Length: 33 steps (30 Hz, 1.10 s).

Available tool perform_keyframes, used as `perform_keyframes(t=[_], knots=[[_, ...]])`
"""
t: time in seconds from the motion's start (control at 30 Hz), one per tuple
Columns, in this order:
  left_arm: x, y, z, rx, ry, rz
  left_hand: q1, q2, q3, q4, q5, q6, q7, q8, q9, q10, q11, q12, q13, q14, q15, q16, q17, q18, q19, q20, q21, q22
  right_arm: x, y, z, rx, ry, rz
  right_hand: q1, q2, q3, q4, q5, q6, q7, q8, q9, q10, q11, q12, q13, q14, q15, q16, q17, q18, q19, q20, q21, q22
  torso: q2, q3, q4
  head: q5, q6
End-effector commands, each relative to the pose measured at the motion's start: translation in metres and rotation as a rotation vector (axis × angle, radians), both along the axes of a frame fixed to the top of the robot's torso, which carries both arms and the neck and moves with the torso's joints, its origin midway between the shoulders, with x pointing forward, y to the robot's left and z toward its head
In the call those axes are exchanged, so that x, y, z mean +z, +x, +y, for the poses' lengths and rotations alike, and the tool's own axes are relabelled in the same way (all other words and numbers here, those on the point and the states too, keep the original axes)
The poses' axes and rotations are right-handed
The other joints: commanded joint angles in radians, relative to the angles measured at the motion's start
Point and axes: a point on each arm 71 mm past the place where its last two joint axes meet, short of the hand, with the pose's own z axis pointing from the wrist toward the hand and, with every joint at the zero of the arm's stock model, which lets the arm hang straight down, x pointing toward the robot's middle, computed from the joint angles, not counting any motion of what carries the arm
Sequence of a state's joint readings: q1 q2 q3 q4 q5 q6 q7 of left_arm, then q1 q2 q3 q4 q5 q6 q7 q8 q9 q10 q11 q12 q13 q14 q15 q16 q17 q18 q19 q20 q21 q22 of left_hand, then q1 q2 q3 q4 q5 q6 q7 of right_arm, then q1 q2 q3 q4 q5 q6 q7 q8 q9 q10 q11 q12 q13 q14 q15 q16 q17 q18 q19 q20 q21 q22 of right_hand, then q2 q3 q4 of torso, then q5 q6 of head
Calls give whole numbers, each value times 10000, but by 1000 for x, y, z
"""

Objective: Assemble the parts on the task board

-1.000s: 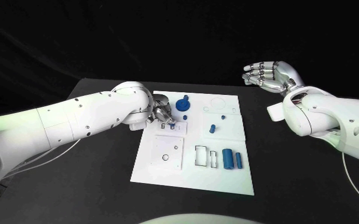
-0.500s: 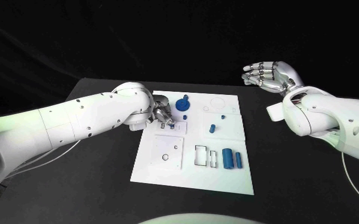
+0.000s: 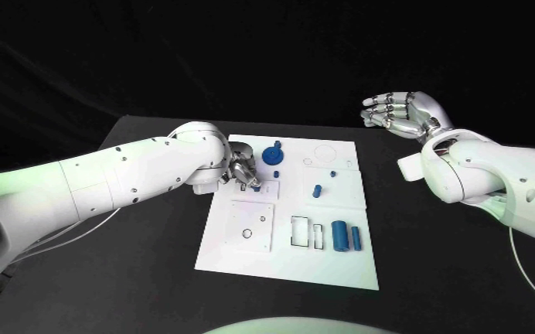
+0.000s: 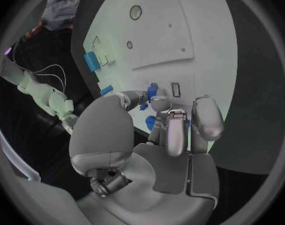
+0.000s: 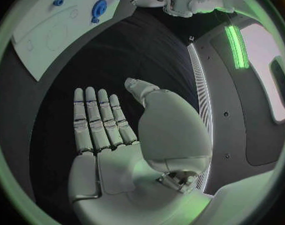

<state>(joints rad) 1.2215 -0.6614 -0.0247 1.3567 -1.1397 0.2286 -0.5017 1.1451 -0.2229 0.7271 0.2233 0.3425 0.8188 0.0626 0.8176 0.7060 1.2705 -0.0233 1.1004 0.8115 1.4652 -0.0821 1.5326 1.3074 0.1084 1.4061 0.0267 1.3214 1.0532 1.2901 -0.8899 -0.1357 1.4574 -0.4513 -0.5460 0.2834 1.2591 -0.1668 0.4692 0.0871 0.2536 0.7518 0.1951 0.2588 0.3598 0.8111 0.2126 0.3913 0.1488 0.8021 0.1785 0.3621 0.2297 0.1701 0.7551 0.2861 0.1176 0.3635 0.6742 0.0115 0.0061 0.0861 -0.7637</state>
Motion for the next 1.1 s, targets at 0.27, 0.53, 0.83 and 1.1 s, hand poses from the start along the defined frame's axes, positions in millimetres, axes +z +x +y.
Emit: perform_keyframes(t=[0.27,0.53,0.83,1.1], knots=[[-3,-3,-1,-254,273,294,30,117,1714,-1730,70,-1,-100,51,29,-66,-24,-57,-9,848,-44,21,1778,-112,-2,-44,40,6,-1,0,1,157,0,35,-52,33,-49,-12,47,47,772,27,-20,46,11,71,-28,95,-1,-55,-23,68,82,-8,-47,-24,3,4,-9,9,21],[-4,-3,0,-252,292,327,24,131,1736,-1742,87,-5,-109,78,53,-57,-33,-70,-32,848,-52,23,1782,-111,-5,-50,34,-2,-1,2,-1,70,-34,26,-39,43,-41,-22,62,47,770,28,-25,47,9,73,-41,97,-1,-57,-32,68,86,-8,-52,-34,12,-5,6,11,31],[-4,-3,-1,-329,368,424,-75,170,1722,-1691,94,2,-129,133,99,12,-47,-57,-53,865,-64,53,1852,-112,-2,-61,30,-3,-1,2,0,69,-32,22,-25,51,-34,-34,82,47,768,29,-32,49,7,77,-57,100,-2,-60,-43,68,91,-9,-59,-47,2,4,1,39,8],[-5,-2,-2,-378,446,447,-354,267,1580,-1508,66,63,-210,220,159,192,-107,4,-81,909,-110,134,2034,-110,6,-101,12,-19,-1,2,0,72,-27,22,-18,59,-28,-40,111,48,768,30,-38,49,7,79,-71,102,-2,-62,-53,68,95,-9,-65,-57,1,7,-2,53,11]])
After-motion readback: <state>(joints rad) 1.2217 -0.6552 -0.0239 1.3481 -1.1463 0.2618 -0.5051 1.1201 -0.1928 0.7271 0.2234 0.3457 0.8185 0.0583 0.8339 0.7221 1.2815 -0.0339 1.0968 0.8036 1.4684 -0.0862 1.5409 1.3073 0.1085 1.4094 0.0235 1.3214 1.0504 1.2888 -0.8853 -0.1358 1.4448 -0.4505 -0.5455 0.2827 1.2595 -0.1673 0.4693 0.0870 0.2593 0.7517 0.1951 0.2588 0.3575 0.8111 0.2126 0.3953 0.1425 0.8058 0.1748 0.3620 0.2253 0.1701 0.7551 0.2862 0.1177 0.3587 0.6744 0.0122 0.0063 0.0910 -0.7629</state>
